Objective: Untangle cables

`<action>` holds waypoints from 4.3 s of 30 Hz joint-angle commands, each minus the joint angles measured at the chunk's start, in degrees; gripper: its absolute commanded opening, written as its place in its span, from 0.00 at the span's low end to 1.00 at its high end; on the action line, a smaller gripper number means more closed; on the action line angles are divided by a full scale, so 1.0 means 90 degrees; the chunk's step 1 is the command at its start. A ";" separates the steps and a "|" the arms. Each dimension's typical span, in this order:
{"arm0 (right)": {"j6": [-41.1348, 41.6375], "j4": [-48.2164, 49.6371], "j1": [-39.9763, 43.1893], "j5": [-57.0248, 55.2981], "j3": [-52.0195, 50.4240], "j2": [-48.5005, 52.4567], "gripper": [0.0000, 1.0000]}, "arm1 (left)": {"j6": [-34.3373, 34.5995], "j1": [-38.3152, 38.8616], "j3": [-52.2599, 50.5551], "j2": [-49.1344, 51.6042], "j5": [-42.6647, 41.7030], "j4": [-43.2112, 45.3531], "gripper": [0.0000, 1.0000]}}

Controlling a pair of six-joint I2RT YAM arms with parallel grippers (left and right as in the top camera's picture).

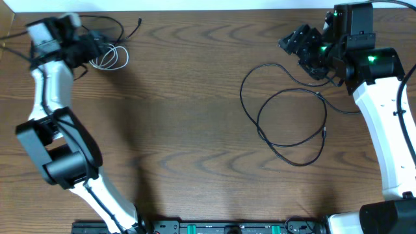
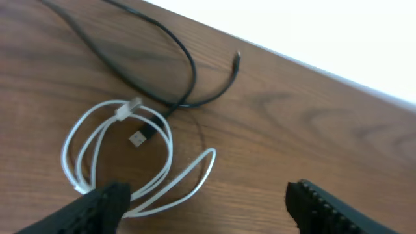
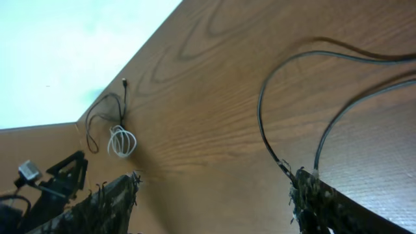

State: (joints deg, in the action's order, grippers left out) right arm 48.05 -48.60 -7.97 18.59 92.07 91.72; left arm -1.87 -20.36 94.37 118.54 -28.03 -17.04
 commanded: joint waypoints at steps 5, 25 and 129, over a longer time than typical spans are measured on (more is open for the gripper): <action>-0.0165 -0.0146 -0.0044 -0.0046 0.0005 -0.0046 0.75 | -0.1945 0.0469 0.0039 0.0316 0.1722 -0.0080 0.87; -0.0160 -0.0129 -0.0044 -0.0075 0.0005 -0.0046 0.75 | -0.1795 0.0393 0.0053 0.1008 0.2492 0.0117 0.08; -0.0777 -0.1863 0.0083 -0.1178 0.0005 -0.0046 0.99 | 0.0733 0.2880 -0.0364 -0.2086 -0.0743 -0.3636 0.93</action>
State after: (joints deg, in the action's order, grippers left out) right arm 41.56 -64.12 -7.84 10.94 92.07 91.72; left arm 7.53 1.41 91.94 96.97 -41.56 -50.68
